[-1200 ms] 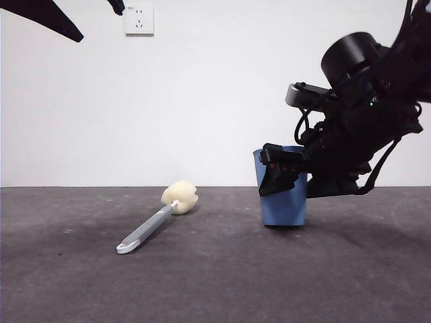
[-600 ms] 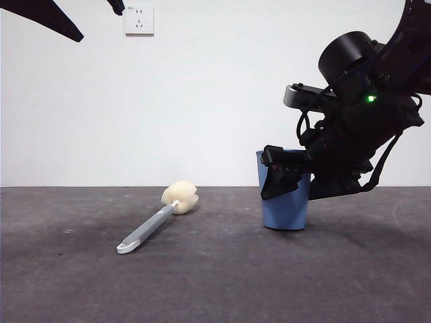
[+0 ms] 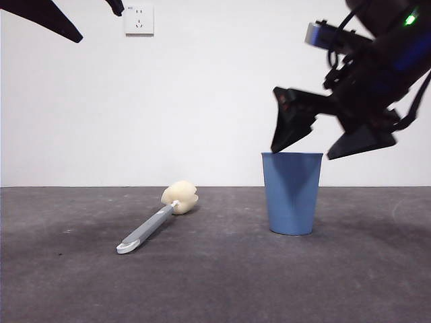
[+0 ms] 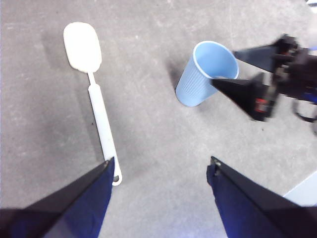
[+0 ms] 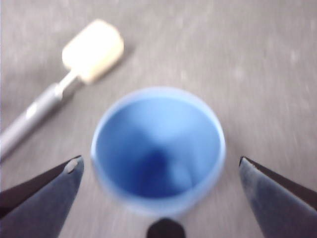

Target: Pick up the cup brush,pick up the cup,insert the brush into the cup,clean the cup,put the cup brush back,put the cup back to the fixed position on the table

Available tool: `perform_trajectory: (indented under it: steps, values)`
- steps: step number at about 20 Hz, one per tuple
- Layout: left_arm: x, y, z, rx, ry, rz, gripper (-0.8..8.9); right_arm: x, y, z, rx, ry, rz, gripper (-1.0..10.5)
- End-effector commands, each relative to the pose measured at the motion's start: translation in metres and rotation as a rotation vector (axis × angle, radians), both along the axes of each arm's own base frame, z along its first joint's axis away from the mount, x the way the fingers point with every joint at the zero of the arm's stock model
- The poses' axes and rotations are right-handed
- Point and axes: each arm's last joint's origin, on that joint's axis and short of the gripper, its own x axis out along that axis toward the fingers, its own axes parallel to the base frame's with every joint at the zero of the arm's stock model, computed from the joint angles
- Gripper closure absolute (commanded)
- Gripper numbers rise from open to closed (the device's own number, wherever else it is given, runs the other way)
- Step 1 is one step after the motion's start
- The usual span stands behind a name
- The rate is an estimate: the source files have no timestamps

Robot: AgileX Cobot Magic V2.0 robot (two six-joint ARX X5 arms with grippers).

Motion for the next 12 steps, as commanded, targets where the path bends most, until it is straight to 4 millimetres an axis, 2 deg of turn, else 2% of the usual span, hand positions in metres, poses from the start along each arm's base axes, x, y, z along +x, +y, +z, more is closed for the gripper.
perform_trajectory:
  steps: [1,5,9,12]
  values:
    - [-0.001,0.0,-0.004,0.036,-0.001,-0.023,4.92,-0.02,-0.006,0.02,0.006,0.0,0.005,4.0]
    - [-0.005,0.003,-0.01,0.119,0.036,-0.079,4.95,-0.07,-0.02,0.047,-0.026,0.082,0.047,4.1]
    - [-0.012,0.007,-0.017,0.201,0.103,-0.135,5.0,-0.114,-0.029,0.054,-0.021,0.245,0.102,4.1]
    - [-0.016,0.008,-0.019,0.206,0.146,-0.21,5.05,-0.132,-0.032,0.054,0.067,0.384,0.156,4.4]
